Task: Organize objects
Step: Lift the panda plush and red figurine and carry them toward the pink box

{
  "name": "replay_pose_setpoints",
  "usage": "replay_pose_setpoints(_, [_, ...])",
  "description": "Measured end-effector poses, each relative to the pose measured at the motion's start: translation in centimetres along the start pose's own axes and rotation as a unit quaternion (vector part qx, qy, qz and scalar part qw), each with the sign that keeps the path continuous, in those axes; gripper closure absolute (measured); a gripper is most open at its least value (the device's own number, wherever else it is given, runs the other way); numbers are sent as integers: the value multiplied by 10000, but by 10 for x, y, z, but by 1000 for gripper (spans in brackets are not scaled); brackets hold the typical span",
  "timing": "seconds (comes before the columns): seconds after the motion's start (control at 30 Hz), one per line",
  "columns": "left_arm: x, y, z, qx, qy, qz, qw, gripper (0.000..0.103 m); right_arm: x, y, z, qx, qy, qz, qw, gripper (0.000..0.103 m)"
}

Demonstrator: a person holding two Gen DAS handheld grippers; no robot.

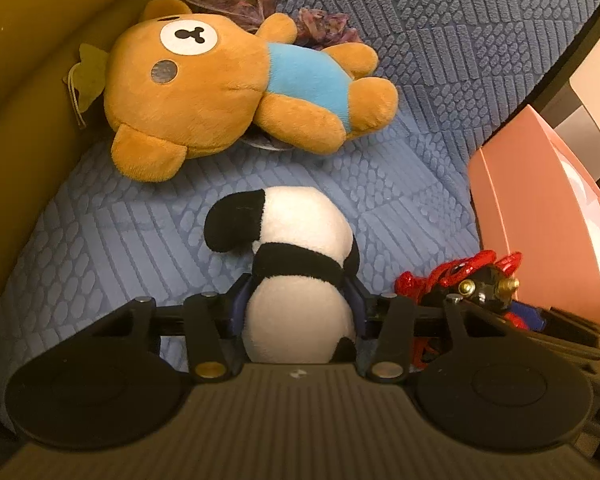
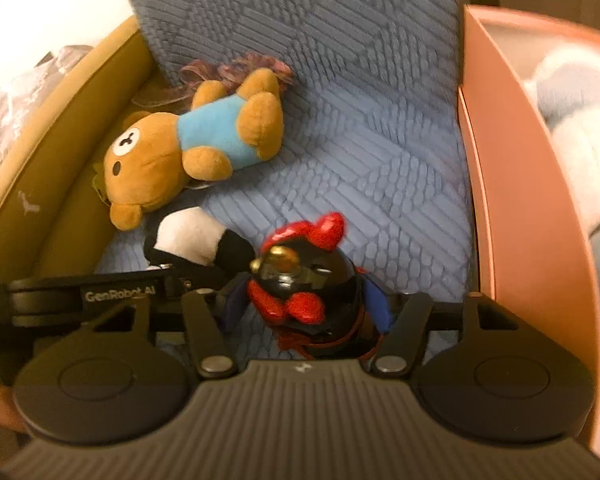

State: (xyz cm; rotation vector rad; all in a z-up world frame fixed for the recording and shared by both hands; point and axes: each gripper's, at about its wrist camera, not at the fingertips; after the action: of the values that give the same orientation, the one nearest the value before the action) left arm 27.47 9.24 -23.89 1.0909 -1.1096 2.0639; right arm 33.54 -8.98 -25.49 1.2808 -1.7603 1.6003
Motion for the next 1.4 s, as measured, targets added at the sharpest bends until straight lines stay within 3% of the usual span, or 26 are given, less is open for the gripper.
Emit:
replay_pose_setpoints(0.47, [47, 15, 8, 21, 200, 94, 9998, 49, 45, 12, -1, -220, 245, 131, 9994, 42])
replay_pose_setpoints(1.0, [150, 37, 55, -278, 519, 280, 9979, 49, 157, 28, -19, -652, 390, 561, 9955, 42])
replay_pose_setpoints(1.4, [216, 44, 89, -448, 792, 583, 9941, 49, 229, 22, -23, -793, 364, 1061, 9905, 42])
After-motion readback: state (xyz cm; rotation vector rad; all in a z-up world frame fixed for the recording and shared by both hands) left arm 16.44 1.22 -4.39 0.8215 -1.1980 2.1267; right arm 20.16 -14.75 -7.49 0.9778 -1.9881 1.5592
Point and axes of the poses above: each gripper's, at about its wrist camera, not at the fingertips, and x roughly against the way its jaws point, z to its right, y to its underside, and after that the axes turned 2 degrees about -z, right-handed
